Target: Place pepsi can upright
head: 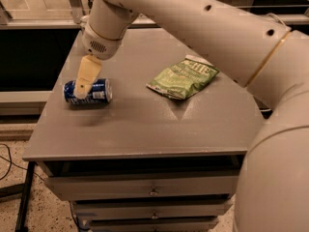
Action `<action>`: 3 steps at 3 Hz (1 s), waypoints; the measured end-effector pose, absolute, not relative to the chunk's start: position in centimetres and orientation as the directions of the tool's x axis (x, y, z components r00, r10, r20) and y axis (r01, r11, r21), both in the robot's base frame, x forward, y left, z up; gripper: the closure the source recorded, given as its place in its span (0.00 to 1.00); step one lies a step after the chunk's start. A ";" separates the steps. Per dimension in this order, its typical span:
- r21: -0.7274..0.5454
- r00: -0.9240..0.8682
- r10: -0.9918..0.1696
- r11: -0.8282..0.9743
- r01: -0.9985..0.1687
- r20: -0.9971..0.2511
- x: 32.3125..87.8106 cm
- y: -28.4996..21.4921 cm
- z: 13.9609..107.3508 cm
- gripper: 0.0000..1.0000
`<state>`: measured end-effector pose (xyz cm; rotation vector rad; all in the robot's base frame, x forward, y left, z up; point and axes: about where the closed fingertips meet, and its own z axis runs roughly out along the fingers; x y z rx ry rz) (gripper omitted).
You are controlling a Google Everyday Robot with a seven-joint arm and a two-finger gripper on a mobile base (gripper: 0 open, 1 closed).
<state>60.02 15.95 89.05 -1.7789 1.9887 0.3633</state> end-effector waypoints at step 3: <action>-0.107 0.009 -0.949 0.026 -0.994 -0.314 59.3 20.0 85.0 0.00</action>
Offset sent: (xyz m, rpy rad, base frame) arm -0.0080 0.0416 -0.0465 -0.2243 0.0127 0.0945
